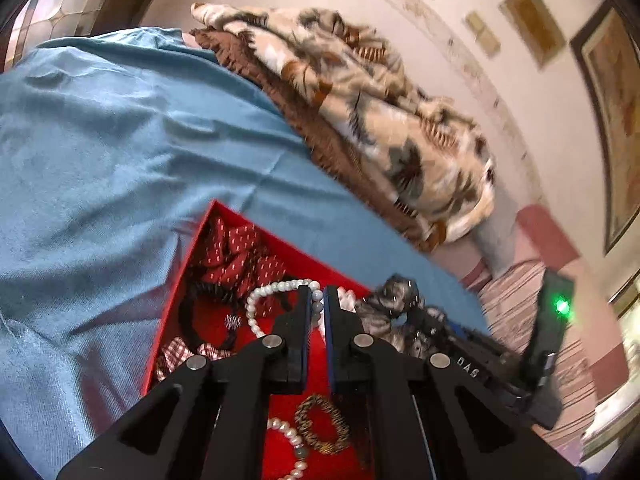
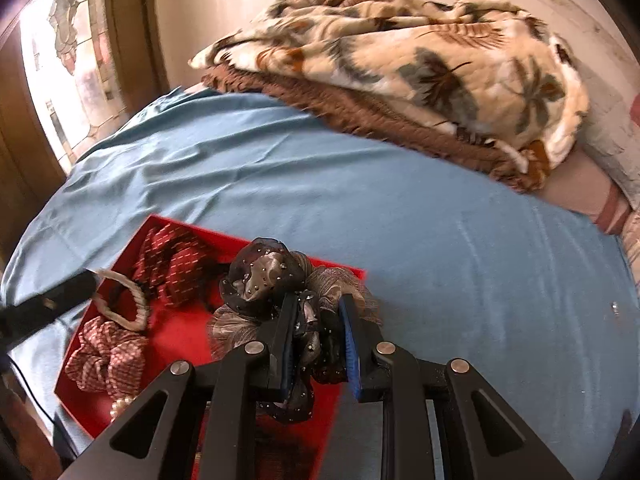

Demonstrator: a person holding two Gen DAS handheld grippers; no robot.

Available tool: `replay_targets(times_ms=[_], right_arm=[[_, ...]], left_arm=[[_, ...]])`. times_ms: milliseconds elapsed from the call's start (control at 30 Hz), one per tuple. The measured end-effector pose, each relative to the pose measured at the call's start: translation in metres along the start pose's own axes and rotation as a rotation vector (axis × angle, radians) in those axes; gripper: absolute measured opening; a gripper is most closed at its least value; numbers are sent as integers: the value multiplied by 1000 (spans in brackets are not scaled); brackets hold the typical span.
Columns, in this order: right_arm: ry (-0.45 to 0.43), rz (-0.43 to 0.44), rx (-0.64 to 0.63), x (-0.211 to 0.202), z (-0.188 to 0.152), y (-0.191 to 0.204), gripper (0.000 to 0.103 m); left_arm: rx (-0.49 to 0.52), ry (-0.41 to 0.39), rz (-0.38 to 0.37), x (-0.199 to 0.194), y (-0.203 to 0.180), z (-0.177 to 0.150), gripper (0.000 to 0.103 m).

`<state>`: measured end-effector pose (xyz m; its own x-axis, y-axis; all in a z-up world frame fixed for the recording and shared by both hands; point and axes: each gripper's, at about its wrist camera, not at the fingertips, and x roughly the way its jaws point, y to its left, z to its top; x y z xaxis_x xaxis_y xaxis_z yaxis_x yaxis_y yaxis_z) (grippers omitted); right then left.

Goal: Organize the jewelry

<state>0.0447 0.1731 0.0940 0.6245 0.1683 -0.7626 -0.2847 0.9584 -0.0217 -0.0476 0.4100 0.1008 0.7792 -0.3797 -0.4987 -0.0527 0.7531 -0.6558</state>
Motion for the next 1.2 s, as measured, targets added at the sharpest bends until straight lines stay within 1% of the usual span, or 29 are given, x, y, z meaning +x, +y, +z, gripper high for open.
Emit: replay_targets(times_ms=[100,167,300,467,667,800,900,967,1000,1067,1100,1133,1167,1200], right_arm=[[-4,-9,41,-5,1,-16,23],[3,-8,58,-7,-1,-24,23],[23,15,49,-10,-9,-23,23],[32,61,47,-9,-12,-11,23],[73,142,34,6,-11,18,23],[97,146,-10,20,-13,39,23],[131,149,-25,33,-16,48,25],[149,154,-29,40,-18,52,28],[152,154,-30,40,-19,53,31],[146,158,-25,39,-20,52,44],[142,159,-23,37,-20,51,47],[137,159,-22,36,-19,51,52],[130,159,-24,33,-19,51,53],[126,159,-28,31,-19,51,53]], left_arm=[[-29,-32,-27,-8,5,5,5],[-42,-34,-20,-8,8,7,5],[-54,-23,-10,-6,12,7,5],[-26,3,8,0,7,4,5],[-13,43,51,10,7,2,5],[-6,45,87,11,7,1,5],[-5,40,110,11,8,1,5],[-4,35,126,11,9,1,5],[-2,32,135,11,9,1,7],[9,24,161,10,7,1,18],[15,15,179,9,6,1,31],[21,4,194,8,5,1,38],[27,-9,206,6,4,0,43],[39,-21,217,4,2,0,43]])
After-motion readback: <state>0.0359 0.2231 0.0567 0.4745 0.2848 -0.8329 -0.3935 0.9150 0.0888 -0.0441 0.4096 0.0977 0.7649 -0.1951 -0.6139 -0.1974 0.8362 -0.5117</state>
